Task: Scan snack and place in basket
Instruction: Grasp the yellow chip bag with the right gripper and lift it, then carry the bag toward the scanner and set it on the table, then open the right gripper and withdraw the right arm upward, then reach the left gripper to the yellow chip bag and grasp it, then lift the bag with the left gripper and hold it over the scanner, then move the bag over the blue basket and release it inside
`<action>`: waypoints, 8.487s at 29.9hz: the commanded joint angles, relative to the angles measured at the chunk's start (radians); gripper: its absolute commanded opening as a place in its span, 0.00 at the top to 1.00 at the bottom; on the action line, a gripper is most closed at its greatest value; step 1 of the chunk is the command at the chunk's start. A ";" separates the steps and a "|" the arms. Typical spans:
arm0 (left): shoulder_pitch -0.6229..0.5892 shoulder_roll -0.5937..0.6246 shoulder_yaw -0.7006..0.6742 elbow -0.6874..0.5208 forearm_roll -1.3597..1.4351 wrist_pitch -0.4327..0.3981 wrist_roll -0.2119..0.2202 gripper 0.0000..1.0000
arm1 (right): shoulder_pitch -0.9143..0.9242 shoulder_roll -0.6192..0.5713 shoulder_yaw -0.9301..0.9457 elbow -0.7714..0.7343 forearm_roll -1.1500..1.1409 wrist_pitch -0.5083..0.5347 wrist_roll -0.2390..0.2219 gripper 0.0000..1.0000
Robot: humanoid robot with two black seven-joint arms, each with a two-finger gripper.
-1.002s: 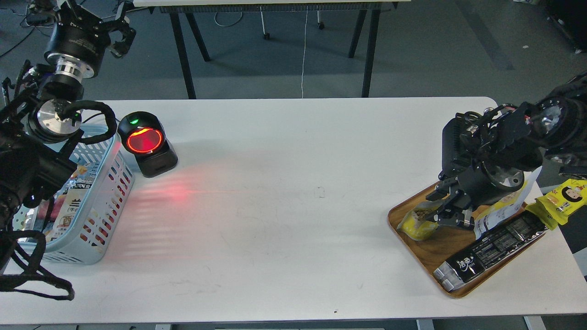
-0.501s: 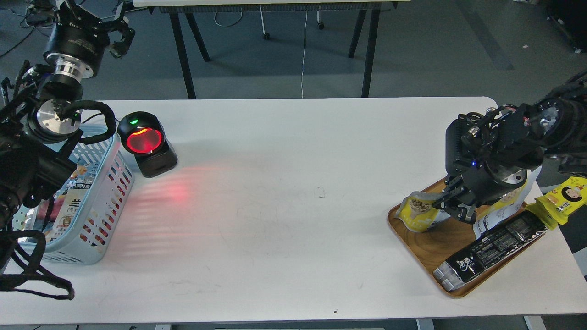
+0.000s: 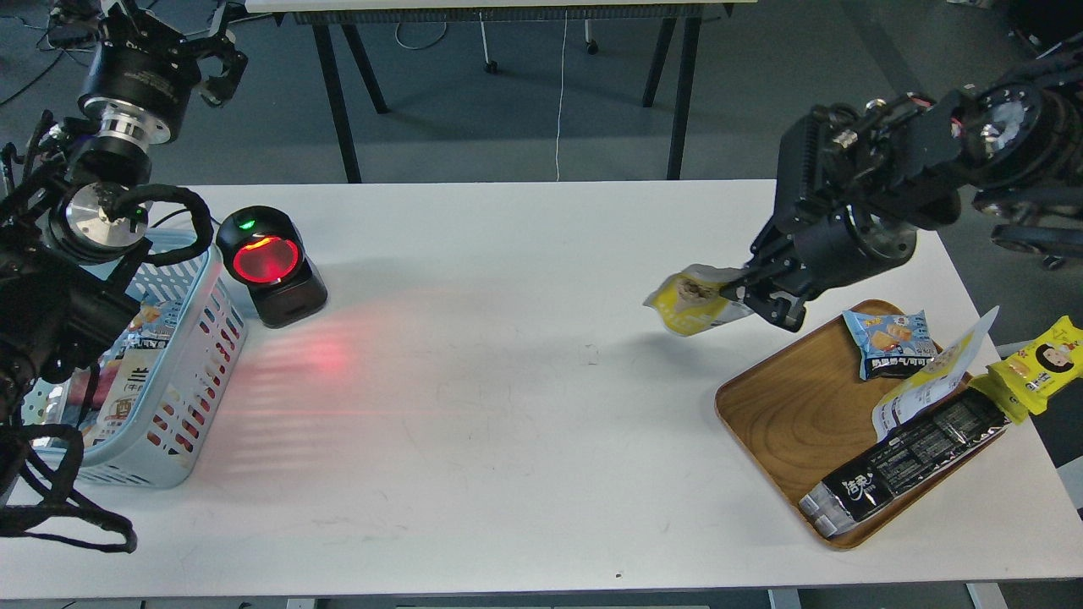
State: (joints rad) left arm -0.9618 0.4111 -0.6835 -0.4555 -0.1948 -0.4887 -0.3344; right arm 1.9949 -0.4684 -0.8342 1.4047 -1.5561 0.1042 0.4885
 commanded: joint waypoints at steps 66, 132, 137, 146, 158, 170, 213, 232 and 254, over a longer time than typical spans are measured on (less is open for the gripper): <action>-0.031 0.034 0.082 0.014 0.028 0.000 0.009 0.01 | -0.225 -0.111 0.470 -0.171 0.368 0.014 0.000 0.10; 0.060 0.209 0.371 -1.054 2.377 0.000 -0.015 0.53 | -1.093 -0.280 1.159 -0.432 1.944 0.114 0.000 0.02; 0.061 0.204 0.369 -1.033 2.377 0.000 -0.015 0.70 | -1.093 -0.280 1.158 -0.432 1.944 0.114 0.000 0.02; 0.061 0.213 0.368 -1.034 2.377 0.000 -0.023 0.96 | -1.093 -0.291 1.159 -0.432 1.941 0.115 0.000 0.02; 0.080 0.328 0.299 -1.115 2.377 0.000 -0.077 1.00 | -1.093 -0.306 1.187 -0.432 1.941 0.115 0.000 0.02; 0.081 0.575 0.233 -1.115 2.377 0.000 -0.154 1.00 | -1.088 -0.308 1.189 -0.429 1.941 0.129 0.000 0.02; 0.080 0.624 0.211 -1.085 2.377 0.000 -0.154 1.00 | -1.082 -0.334 1.187 -0.400 1.938 0.169 0.000 0.02; 0.078 0.646 0.184 -1.095 2.377 0.000 -0.154 1.00 | -1.085 -0.349 1.192 -0.389 1.937 0.175 0.000 0.02; 0.080 1.008 0.246 -0.848 2.109 0.000 -0.154 0.98 | -1.088 -0.337 1.190 -0.391 1.932 0.176 0.000 0.02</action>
State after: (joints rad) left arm -0.8820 1.4167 -0.5129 -1.3374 1.9135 -0.4887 -0.4884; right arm 0.9103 -0.8091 0.3563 1.0141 0.3760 0.2808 0.4887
